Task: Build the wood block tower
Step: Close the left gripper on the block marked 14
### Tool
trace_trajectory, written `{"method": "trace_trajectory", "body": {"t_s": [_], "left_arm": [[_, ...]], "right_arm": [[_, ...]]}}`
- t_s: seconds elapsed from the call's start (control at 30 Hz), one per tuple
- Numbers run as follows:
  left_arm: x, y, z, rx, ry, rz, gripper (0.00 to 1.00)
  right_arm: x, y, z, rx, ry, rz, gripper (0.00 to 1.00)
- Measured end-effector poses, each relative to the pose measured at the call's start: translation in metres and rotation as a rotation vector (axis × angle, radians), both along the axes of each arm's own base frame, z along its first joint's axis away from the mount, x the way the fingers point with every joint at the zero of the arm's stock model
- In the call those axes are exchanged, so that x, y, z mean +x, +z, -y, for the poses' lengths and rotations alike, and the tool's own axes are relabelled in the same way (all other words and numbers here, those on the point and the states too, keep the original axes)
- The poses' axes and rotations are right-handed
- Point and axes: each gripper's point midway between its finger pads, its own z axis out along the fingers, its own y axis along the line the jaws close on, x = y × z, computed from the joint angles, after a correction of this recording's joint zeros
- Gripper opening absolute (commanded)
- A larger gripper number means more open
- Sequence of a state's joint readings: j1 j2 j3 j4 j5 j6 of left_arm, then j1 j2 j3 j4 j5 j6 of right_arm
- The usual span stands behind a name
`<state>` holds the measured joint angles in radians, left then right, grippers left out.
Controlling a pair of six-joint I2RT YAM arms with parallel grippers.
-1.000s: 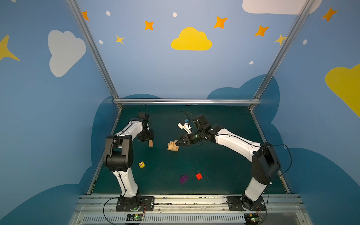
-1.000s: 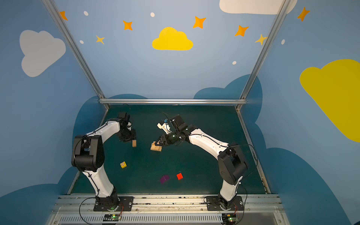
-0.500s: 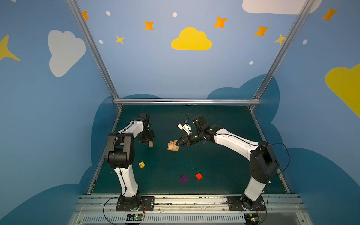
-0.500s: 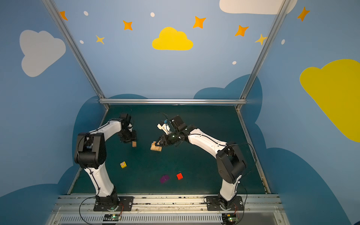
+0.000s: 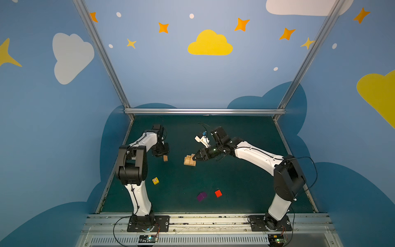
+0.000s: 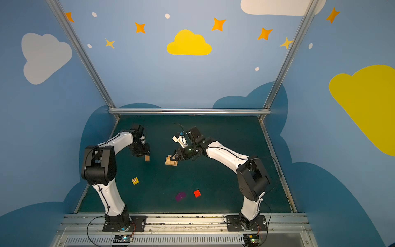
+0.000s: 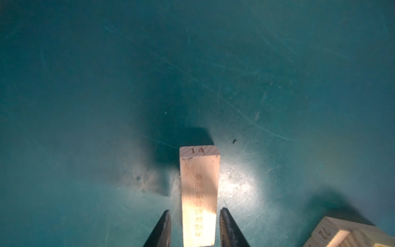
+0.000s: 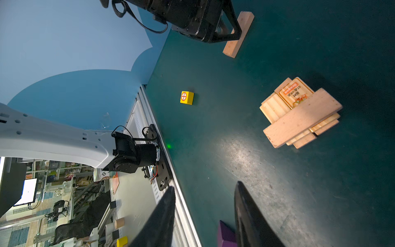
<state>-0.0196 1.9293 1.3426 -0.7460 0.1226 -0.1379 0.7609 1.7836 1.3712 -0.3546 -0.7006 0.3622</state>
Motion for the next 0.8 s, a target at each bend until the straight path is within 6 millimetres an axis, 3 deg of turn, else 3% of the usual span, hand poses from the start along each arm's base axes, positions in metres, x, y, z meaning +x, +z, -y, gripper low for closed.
{"method": "trace_trajectory", "body": {"t_s": [0.33, 0.8], "left_arm": [[-0.002, -0.005, 0.000, -0.002, 0.000, -0.018, 0.38], [-0.001, -0.005, 0.003, -0.017, 0.007, -0.021, 0.33]], "right_arm": [[0.000, -0.002, -0.001, 0.002, 0.002, -0.006, 0.41], [0.005, -0.021, -0.004, -0.028, -0.005, -0.033, 0.44]]}}
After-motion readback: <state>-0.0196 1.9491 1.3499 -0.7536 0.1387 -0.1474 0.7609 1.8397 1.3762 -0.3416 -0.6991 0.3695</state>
